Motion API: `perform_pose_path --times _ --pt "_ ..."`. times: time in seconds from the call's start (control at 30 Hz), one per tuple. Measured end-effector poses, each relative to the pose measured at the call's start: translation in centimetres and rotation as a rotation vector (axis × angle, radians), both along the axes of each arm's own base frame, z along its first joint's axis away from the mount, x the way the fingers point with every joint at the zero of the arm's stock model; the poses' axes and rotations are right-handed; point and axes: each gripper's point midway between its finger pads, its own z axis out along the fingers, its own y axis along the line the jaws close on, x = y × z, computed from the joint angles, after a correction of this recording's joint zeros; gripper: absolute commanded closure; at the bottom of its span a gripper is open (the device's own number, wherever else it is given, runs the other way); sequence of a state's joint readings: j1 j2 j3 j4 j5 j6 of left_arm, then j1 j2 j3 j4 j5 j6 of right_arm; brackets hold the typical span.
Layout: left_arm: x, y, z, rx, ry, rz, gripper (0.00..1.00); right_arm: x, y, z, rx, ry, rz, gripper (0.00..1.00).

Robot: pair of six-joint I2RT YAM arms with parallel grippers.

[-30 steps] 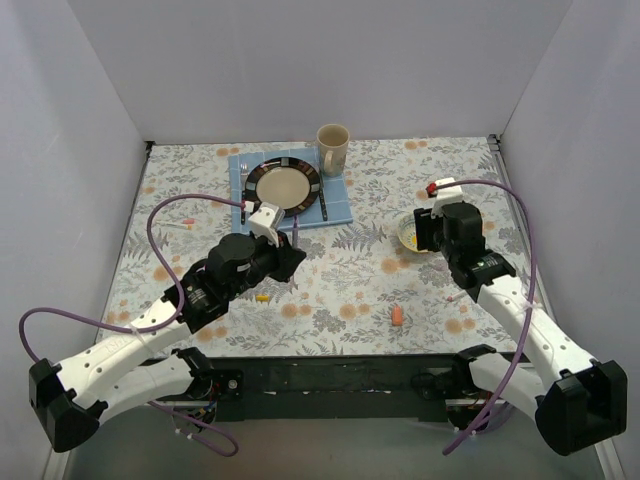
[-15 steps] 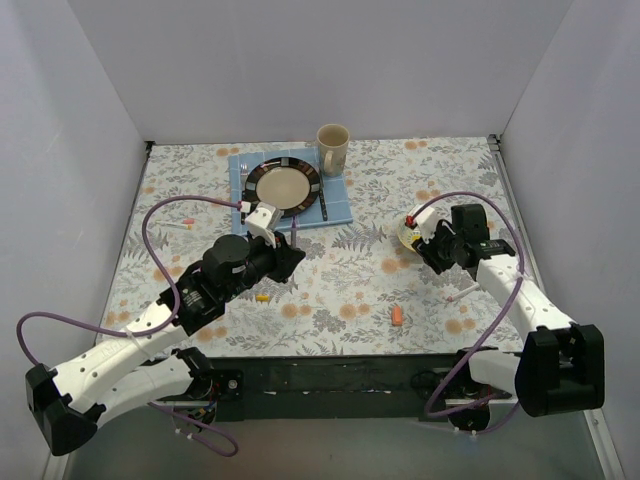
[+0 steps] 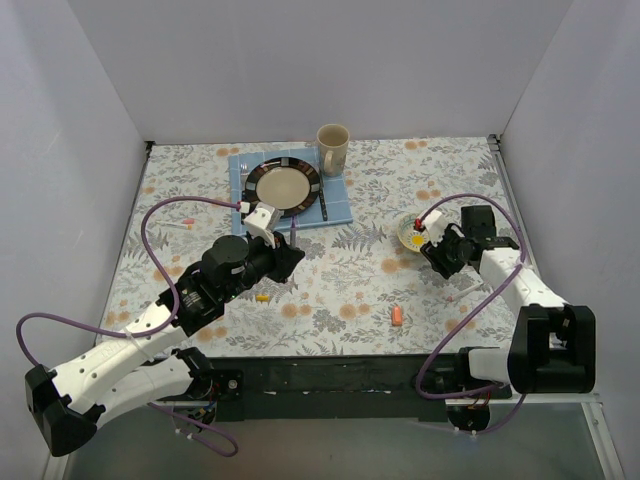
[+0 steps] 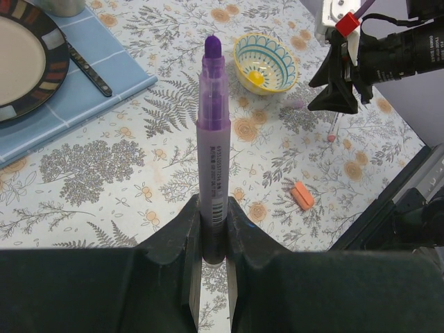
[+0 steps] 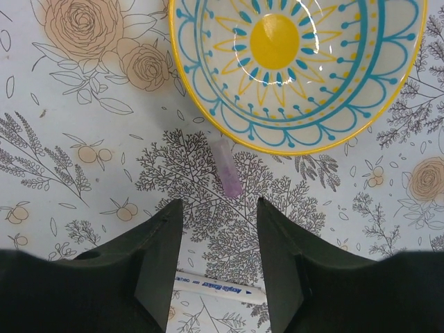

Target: Insert the pens into the pen caps

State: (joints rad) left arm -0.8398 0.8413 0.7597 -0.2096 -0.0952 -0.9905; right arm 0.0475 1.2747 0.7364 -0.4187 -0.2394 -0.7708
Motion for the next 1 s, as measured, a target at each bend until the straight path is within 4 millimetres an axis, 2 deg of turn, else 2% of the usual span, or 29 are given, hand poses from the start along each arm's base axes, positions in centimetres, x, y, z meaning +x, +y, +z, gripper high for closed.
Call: perform_pose_path --times 0.33,0.67,0.83,1.0 --pt "0.0 0.1 0.1 -0.001 -0.003 0.004 1.00 -0.5 -0.4 -2.8 -0.006 0.092 0.020 0.46" --pt "0.0 0.4 0.0 -0.004 -0.011 0.012 1.00 -0.2 -0.3 -4.4 0.004 0.127 0.035 0.46" --pt "-0.1 0.5 0.2 -0.009 -0.017 0.014 1.00 0.4 0.0 -4.4 0.027 0.123 0.043 0.46" --pt "-0.1 0.7 0.7 -0.018 -0.027 0.019 1.00 0.8 0.3 -4.4 0.044 0.125 0.049 0.57"
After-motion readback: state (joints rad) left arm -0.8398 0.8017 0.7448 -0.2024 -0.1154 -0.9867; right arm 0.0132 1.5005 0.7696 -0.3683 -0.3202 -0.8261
